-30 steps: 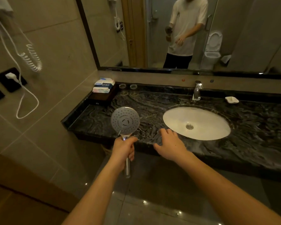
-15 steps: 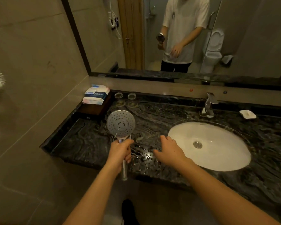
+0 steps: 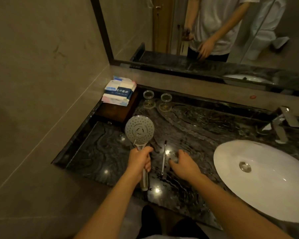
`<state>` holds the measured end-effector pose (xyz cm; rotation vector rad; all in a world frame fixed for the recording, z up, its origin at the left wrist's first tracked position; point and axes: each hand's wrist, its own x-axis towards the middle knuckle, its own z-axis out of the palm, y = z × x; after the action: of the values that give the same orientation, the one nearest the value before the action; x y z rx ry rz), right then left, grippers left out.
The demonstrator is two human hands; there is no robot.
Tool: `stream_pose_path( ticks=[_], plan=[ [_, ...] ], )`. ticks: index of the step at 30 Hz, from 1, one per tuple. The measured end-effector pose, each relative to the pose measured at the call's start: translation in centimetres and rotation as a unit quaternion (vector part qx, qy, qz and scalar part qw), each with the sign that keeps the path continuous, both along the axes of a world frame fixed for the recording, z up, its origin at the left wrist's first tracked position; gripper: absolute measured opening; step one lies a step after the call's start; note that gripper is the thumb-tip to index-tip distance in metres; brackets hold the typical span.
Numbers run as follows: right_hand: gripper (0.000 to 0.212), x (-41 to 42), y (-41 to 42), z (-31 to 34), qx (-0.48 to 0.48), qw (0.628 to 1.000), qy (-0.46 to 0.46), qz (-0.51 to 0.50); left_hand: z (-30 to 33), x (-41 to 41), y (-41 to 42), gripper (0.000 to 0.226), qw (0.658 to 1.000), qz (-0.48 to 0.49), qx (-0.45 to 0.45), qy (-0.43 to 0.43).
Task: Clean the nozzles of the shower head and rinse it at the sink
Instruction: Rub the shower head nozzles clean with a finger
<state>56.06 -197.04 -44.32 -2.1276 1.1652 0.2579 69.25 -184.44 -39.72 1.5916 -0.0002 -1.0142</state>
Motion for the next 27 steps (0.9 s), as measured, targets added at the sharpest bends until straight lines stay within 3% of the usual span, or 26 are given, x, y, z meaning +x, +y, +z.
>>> stream_pose_path(
  ticks=[4, 11, 20, 23, 27],
  plan=[
    [0.039, 2.1, -1.2, -2.3, 0.029, 0.999, 0.01, -0.025, -1.2, 0.6, -0.7, 0.035, 1.0, 0.02, 0.01, 0.013],
    [0.046, 5.8, -2.9, -6.2, 0.048, 0.995, 0.061, -0.059, -1.8, -0.3, -1.2, 0.033, 0.998, 0.06, 0.032, 0.018],
    [0.032, 7.5, -3.0, -7.2, 0.051, 0.995, 0.083, -0.034, -2.7, -0.9, -1.8, 0.031, 0.995, 0.07, 0.061, 0.034],
    [0.034, 6.8, -3.7, -6.3, 0.058, 0.996, 0.04, -0.051, -2.9, -0.9, -3.1, 0.029, 0.996, 0.062, 0.055, 0.046],
    [0.015, 3.9, -5.4, -3.6, 0.113, 0.981, -0.132, -0.085, -3.1, -0.9, -5.4, 0.032, 0.997, 0.027, 0.041, 0.062]
  ],
)
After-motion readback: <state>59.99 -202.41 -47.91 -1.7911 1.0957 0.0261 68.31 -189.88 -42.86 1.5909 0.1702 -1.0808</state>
